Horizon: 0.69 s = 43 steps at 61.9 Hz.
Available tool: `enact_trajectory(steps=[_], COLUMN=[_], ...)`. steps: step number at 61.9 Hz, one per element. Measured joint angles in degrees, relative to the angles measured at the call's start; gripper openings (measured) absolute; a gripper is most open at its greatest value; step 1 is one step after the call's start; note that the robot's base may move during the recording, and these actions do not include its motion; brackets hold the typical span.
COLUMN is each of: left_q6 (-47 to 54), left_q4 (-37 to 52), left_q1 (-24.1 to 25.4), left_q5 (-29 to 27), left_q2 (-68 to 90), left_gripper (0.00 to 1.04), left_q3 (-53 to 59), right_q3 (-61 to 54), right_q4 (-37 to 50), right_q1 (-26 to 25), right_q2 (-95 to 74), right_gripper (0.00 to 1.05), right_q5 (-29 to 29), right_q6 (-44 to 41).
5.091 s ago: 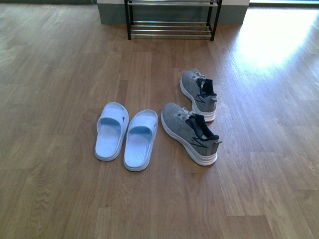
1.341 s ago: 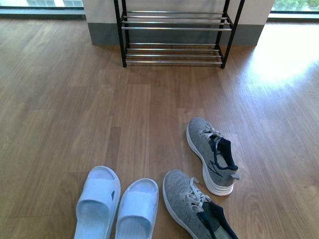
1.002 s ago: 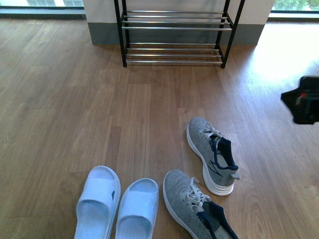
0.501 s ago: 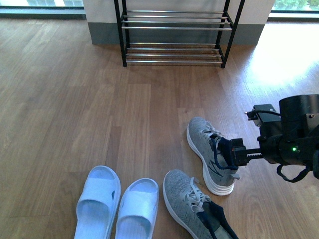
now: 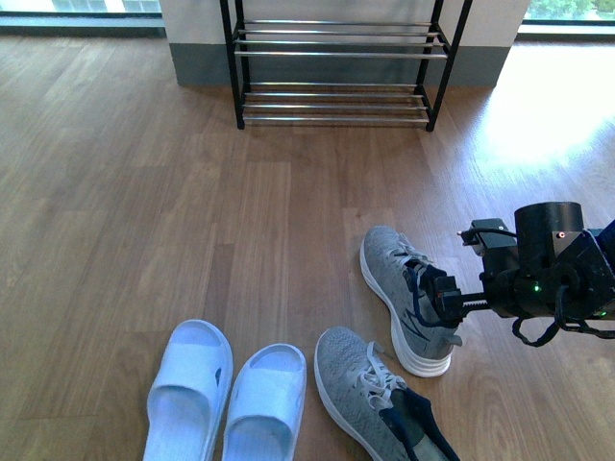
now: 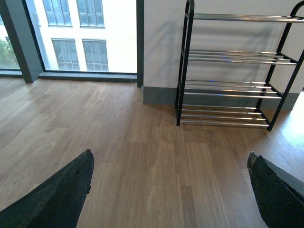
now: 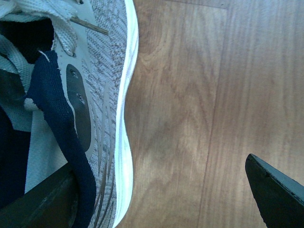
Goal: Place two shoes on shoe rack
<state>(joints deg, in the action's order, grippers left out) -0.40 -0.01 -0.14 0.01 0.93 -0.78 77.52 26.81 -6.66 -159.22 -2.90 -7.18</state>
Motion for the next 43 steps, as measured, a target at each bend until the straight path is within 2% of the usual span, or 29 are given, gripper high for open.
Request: enact_trajectory(steps=[9, 26, 43], left_q6=[0.0, 0.0, 0.0], left_q4=[0.0, 0.0, 0.0], left_q1=[0.0, 0.0, 0.0], left_q5=[0.0, 0.0, 0.0], left_q2=[0.0, 0.02, 0.0], left_gripper=[0.95, 0.95, 0.95], left_q3=[0.0, 0.0, 0.0], right_q3=[1.05, 4.24, 5.57], right_q4=[-2.99, -4.02, -4.22], right_q1=[0.83, 2.49, 2.69], right_q2=[-0.33, -3.15, -4.15], right_gripper=[0.95, 0.95, 0.56], right_q5=[-4.79, -4.92, -4.66], right_q6=[-0.13, -0.11, 1.03])
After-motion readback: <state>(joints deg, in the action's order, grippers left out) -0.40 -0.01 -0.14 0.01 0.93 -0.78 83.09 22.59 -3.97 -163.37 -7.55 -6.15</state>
